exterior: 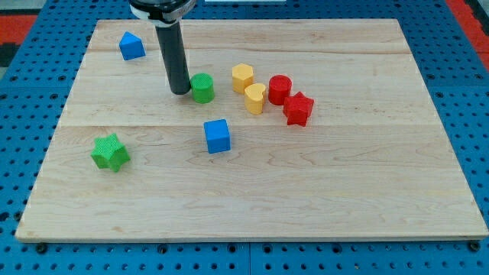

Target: Slide the green star below the green circle

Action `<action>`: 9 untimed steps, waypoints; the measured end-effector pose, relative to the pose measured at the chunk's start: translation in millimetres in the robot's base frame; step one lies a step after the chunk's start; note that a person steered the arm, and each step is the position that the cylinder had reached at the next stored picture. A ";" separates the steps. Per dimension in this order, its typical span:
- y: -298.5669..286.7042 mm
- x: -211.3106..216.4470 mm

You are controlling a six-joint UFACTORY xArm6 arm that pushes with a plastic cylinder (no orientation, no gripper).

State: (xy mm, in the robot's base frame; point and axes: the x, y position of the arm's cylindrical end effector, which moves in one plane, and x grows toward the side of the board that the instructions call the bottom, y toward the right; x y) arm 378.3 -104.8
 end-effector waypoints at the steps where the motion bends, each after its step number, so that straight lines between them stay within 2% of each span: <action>1: 25.7 6.8; 2: 21.6 24.5; 4: 20.9 100.6; 5: 57.1 118.3; 8: 96.7 98.4; 9: 92.6 146.6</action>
State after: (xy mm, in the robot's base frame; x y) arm 524.9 -12.2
